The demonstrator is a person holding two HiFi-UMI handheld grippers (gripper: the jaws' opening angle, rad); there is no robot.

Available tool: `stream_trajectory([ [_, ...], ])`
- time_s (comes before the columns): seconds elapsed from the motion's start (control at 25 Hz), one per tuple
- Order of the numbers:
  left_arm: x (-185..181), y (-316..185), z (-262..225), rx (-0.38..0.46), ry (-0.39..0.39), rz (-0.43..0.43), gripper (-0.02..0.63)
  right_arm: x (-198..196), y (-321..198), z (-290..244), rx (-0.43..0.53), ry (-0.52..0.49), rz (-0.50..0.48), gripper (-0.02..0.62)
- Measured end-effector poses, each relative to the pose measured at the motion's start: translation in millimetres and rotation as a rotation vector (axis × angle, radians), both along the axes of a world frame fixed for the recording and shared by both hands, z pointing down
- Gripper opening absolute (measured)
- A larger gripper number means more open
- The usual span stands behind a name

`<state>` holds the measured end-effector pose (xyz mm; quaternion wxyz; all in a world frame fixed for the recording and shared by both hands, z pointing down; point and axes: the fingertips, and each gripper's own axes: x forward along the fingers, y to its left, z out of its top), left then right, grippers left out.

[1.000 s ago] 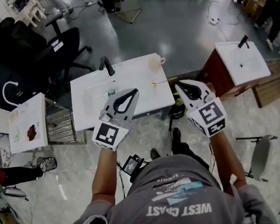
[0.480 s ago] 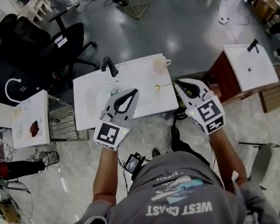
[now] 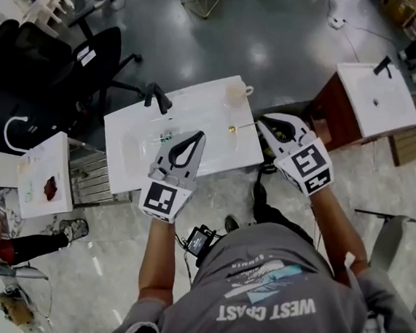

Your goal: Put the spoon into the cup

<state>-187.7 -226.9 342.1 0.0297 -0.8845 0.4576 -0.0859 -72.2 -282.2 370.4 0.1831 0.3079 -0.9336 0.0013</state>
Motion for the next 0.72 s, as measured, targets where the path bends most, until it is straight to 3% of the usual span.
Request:
stream_trajectory([
  [0.72, 11.8, -53.0, 48.3, -0.096, 0.000, -0.027, 0.002, 17.9, -57.4, 65.7, -0.121, 0.003, 0.016, 0.034],
])
